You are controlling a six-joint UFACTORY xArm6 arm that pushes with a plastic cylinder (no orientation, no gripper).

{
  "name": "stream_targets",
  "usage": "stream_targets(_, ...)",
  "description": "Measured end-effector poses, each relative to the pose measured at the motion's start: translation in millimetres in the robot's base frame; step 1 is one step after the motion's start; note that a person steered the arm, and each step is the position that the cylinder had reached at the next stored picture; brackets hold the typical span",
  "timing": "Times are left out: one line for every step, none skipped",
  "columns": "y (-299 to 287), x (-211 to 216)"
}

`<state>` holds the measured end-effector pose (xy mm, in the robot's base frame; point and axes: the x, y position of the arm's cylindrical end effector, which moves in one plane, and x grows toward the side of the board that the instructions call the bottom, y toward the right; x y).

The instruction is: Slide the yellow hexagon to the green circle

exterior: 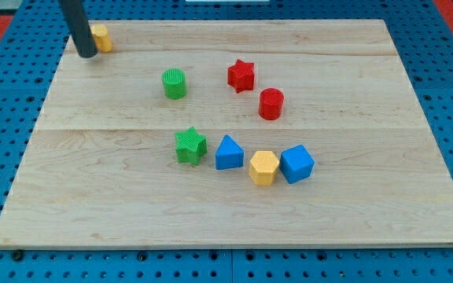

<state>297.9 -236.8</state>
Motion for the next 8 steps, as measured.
stream_targets(0.0, 24.9)
stream_targets(-0.3, 24.9)
stream_targets(-0.5, 28.8)
stream_targets(-9.2, 79.9)
stream_targets(-0.3, 128.5)
stream_targets(-9.0, 178.8)
stream_targets(-9.3, 229.2)
stream_targets(77.0, 265.4)
